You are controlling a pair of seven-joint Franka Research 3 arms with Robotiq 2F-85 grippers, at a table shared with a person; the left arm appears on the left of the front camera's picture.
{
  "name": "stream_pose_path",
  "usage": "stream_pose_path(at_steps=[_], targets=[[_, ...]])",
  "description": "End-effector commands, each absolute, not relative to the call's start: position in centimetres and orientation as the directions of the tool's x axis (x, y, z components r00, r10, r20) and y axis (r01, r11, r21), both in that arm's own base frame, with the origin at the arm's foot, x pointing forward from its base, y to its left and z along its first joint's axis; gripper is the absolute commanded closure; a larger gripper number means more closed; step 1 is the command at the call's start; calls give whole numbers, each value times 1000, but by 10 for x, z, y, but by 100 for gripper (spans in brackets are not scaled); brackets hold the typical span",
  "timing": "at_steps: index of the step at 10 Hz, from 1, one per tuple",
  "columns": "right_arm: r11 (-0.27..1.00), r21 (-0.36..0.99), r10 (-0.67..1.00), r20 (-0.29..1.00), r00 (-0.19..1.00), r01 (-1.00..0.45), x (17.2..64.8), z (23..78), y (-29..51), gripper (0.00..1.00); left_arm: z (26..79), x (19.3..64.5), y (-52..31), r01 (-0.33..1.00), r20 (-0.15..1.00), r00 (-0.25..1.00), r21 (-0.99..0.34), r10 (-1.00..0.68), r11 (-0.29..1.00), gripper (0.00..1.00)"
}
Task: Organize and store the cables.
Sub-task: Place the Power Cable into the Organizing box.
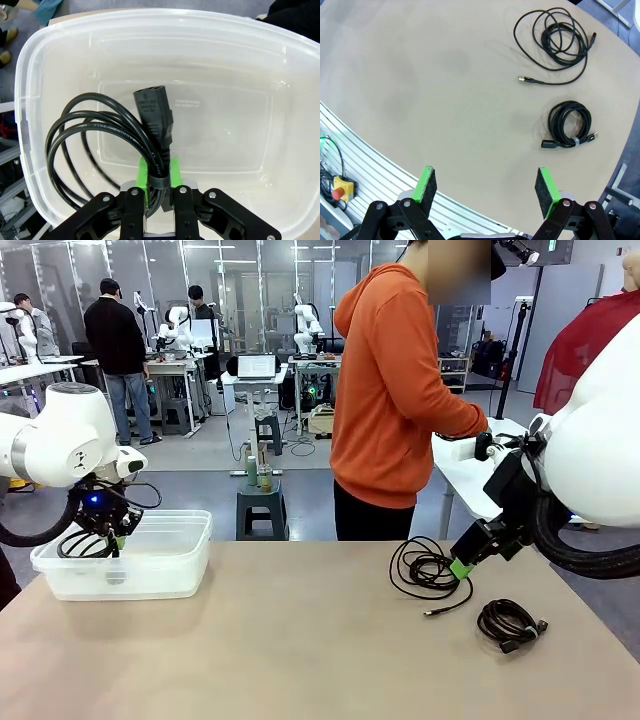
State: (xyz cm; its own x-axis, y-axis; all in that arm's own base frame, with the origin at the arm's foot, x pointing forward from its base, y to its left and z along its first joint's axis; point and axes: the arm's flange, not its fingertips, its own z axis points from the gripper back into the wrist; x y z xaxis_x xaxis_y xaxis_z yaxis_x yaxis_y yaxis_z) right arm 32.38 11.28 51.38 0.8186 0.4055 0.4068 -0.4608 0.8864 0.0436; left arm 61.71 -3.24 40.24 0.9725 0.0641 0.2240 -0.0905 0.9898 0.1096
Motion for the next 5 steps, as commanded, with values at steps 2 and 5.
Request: stream_pose_path(at_steps=[2, 5], targets=[[891, 42, 400, 401, 824, -452, 323, 513, 111, 0, 405, 624, -36, -118, 213, 973, 149, 85, 982, 68], [891, 42, 400, 401, 824, -452, 323, 513, 111, 0, 412, 623, -37, -121, 231, 969, 138, 87, 983, 47]])
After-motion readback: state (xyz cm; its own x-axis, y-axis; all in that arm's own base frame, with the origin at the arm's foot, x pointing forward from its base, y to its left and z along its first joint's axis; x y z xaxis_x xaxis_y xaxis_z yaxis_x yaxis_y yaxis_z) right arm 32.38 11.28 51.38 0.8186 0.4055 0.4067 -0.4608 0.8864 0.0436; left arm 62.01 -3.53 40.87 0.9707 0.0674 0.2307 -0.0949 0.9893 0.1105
